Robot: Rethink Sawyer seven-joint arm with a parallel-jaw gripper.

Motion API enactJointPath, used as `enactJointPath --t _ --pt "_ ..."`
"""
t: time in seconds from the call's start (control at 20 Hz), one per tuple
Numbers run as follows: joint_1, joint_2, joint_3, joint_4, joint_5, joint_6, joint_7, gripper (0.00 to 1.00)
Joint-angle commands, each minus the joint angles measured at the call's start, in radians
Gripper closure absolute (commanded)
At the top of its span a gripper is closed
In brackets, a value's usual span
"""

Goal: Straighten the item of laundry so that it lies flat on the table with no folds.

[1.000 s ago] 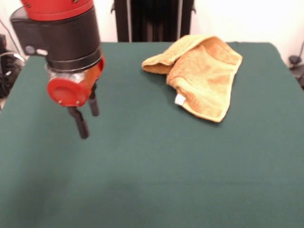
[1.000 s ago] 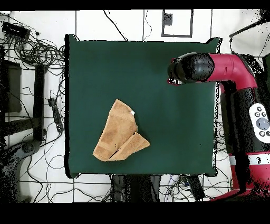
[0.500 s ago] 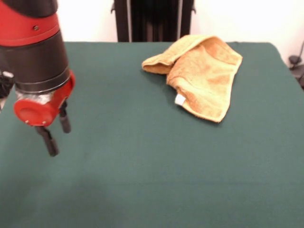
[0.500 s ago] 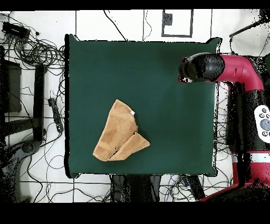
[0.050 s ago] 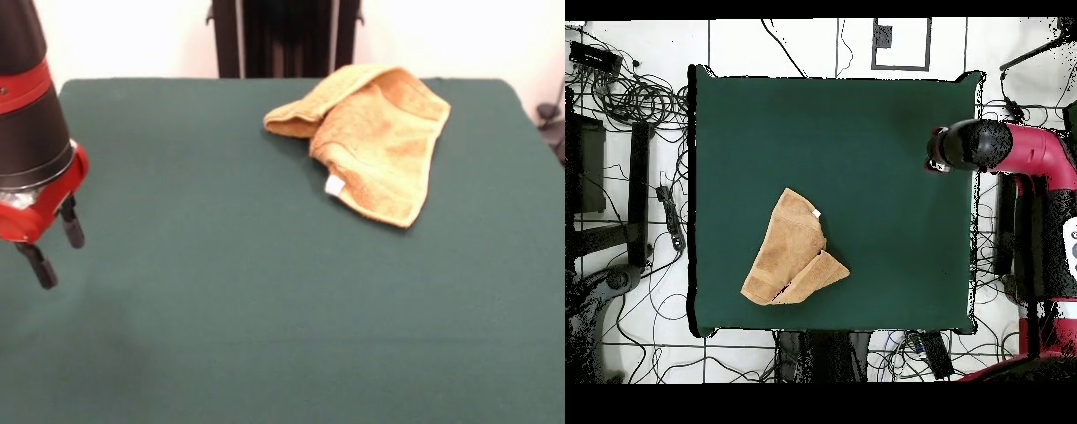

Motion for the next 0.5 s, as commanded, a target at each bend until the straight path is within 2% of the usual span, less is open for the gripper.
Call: enactJointPath --t 0.05,0.3,0.5 --pt "0.024 0.027 -0.071 0.004 -0.027 0.01 -0.174 0.0" --pt "0.051 0.044 -0.09 -0.083 0.009 0.136 -0.133 0.0" --pt "0.072 0.032 -0.093 -0.089 0.033 0.158 -0.089 0.0"
